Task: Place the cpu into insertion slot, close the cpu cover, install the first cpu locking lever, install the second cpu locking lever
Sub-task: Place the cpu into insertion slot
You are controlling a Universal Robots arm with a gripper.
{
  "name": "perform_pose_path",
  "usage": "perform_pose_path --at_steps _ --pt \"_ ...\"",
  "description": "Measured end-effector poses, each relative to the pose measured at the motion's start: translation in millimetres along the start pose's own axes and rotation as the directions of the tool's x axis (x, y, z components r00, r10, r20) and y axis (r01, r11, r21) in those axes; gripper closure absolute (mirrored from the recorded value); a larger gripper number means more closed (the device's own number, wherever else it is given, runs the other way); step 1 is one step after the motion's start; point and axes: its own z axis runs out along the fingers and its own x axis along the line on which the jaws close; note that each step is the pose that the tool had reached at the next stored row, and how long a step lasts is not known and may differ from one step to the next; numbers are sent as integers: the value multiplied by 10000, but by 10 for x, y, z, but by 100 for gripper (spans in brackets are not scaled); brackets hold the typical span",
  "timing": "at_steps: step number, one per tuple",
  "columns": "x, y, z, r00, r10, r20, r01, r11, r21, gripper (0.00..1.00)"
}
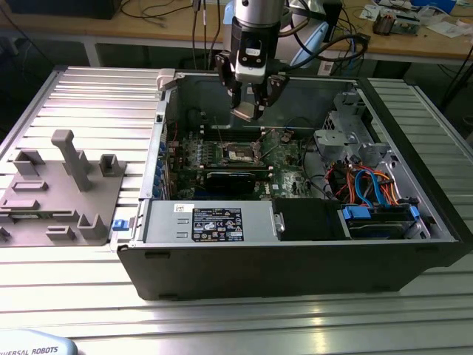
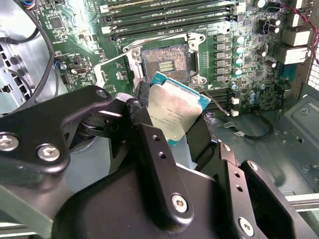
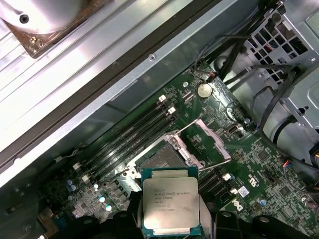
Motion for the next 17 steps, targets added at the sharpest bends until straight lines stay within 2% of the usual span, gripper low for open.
perform_pose_path --at_steps 17 --pt "1 -1 9 9996 287 10 -287 9996 -3 46"
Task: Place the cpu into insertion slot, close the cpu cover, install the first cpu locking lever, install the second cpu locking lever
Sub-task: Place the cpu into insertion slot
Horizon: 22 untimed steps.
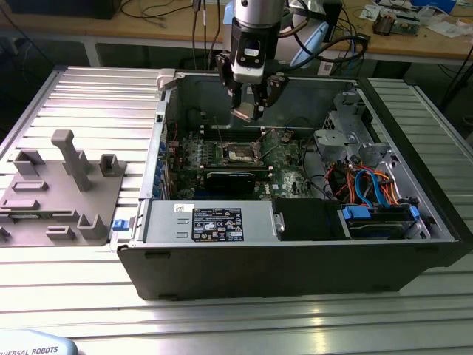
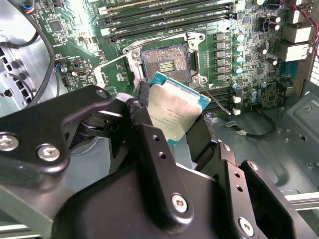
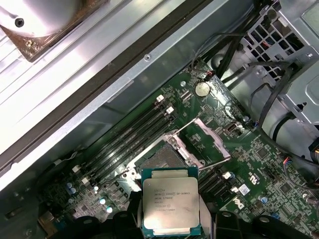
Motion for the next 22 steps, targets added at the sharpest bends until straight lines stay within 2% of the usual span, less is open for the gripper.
perform_pose_path --at_steps 22 --pt "5 -5 7 9972 743 38 -743 9972 9 46"
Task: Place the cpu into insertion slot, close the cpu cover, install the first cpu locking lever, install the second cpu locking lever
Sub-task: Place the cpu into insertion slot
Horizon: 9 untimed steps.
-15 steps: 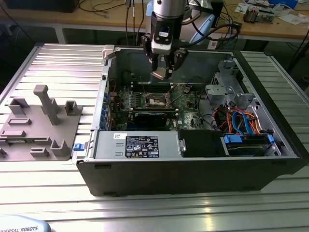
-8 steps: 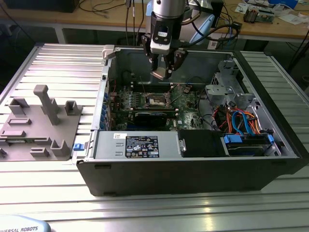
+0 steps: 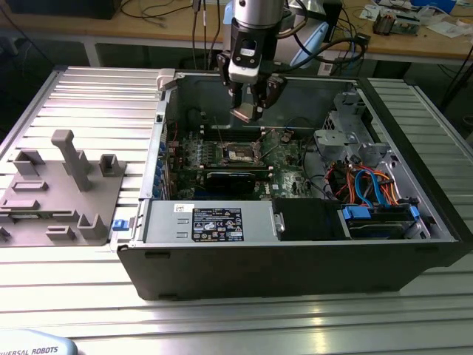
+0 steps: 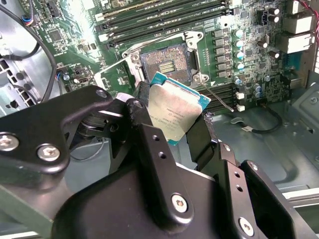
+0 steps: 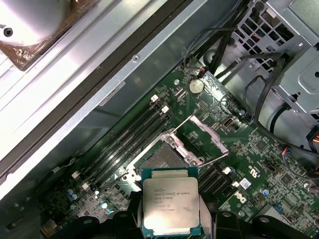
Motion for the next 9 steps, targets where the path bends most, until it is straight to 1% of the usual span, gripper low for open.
perform_pose_path --at_steps 5,9 --pt "0 0 3 9996 283 9 -283 9996 -2 46" --pt "0 0 8 9985 550 19 -550 9985 -2 46"
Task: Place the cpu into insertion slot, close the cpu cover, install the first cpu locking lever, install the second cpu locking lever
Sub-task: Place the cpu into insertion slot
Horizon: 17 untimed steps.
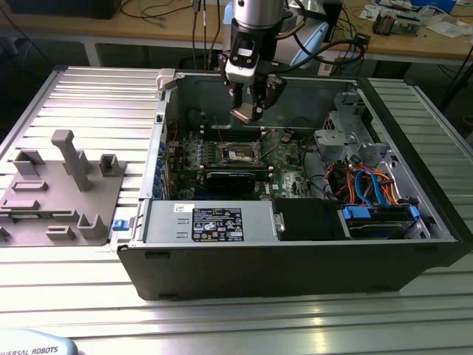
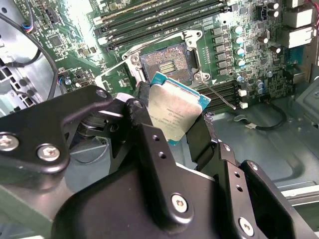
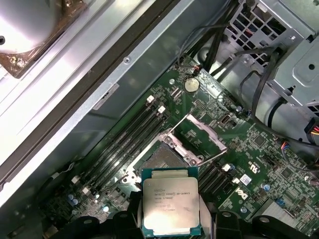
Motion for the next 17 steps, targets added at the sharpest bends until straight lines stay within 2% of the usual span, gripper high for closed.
perform_pose_path --at_steps 10,17 --pt "0 -1 14 9962 872 27 -872 9962 -7 46" --pt "0 -1 24 9899 1418 42 -1418 9899 -11 46"
